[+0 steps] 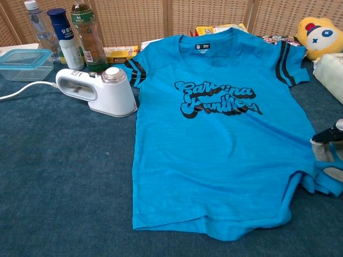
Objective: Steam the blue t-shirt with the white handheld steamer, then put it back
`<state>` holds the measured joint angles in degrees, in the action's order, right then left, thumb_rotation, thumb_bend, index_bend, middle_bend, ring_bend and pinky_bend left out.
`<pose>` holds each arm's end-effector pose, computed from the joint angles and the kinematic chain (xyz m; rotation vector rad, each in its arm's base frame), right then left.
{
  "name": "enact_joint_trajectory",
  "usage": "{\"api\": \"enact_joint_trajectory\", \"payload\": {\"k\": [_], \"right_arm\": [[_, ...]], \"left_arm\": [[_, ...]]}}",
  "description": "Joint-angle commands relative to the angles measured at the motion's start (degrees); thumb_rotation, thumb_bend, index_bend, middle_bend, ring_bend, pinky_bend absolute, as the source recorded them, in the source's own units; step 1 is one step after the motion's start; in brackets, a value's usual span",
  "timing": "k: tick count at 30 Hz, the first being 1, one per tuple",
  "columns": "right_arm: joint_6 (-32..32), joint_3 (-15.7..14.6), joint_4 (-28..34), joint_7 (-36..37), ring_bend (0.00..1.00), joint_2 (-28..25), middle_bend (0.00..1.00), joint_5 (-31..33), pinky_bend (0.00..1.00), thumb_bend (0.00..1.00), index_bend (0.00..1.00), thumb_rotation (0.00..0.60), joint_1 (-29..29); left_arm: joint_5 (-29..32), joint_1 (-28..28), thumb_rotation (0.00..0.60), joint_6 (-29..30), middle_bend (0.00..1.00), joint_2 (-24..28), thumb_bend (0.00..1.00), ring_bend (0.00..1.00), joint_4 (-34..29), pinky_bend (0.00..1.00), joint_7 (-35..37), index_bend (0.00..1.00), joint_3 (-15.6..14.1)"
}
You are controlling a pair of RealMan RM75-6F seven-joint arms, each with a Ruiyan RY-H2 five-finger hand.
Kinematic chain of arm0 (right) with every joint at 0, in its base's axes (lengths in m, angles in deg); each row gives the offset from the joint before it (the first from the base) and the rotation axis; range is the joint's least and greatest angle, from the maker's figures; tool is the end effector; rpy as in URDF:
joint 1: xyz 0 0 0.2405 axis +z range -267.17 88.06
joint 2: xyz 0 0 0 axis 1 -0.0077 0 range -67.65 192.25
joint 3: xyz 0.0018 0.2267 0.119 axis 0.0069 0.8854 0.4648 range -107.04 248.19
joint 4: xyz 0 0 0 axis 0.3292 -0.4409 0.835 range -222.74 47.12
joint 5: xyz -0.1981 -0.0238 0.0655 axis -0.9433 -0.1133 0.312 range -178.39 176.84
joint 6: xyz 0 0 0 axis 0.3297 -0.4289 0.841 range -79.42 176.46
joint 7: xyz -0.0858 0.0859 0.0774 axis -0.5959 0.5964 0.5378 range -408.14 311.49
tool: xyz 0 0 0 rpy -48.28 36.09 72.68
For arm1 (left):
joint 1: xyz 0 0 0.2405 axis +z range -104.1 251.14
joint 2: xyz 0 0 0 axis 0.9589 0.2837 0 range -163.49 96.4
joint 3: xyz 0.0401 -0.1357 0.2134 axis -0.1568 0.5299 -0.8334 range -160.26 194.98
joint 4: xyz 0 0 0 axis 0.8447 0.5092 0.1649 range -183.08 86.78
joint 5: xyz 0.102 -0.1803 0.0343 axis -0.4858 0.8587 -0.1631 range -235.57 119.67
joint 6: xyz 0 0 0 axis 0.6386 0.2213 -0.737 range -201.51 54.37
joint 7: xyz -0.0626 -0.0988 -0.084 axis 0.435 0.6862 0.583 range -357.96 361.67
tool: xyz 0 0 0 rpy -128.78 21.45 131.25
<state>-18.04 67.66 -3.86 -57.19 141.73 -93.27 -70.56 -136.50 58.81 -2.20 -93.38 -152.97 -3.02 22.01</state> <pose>-0.2676 -0.2173 0.0235 1.9362 -0.8846 0.8232 -0.2601 0.2274 0.1396 -1.5263 -1.0548 -0.8965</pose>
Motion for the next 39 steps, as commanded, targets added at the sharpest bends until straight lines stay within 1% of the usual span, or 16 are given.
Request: {"api": "enact_joint_trajectory", "payload": {"k": [1,7,15,21,31,39], "right_arm": [[-0.36,-0.17,0.21,0.18,0.64,-0.11,0.59,-0.20,0.80,0.50,0.62,0.600,-0.07],[-0.97,-0.05,0.28,1.24,0.66,-0.14,0.61,-0.17,0.82,0.51,0.63,0.600,-0.03],[-1.40,0.10,0.70,2.03,0.68,-0.48,0.63,0.06,0.84,0.51,0.64,0.600,0.03],[-0.80,-0.15,0.18,2.36,0.68,-0.09,0.63,0.36,0.84,0.51,0.65,0.600,0.21],[-0.57,0.01,0.06,2.74,0.69,-0.62,0.63,1.12,0.84,0.51,0.65,0.600,0.37],[-0.71,0.26,0.43,2.68,0.69,-1.46,0.64,1.68,0.84,0.51,0.66,0.600,0.35]], "left_arm": [[0.87,-1.68,0.600,-1.40,0.14,-0.80,0.32,0.04,1.39,0.19,-0.36,0.05,1.21],[1.80,-3.73,0.600,-2.59,0.15,-2.19,0.32,0.05,2.46,0.19,-0.68,0.05,2.53],[2.90,-5.53,0.600,-4.09,0.16,-3.04,0.32,0.05,4.78,0.19,-1.27,0.05,3.18],[4.29,-8.68,0.600,-7.67,0.16,-4.85,0.32,0.05,8.12,0.19,-2.39,0.05,4.01],[5.60,-15.32,0.600,-12.95,0.16,-14.33,0.30,0.05,19.04,0.19,-2.53,0.05,5.76],[5.66,-19.19,0.600,-14.51,0.16,-22.70,0.32,0.05,28.01,0.19,-2.45,0.05,6.40]]}}
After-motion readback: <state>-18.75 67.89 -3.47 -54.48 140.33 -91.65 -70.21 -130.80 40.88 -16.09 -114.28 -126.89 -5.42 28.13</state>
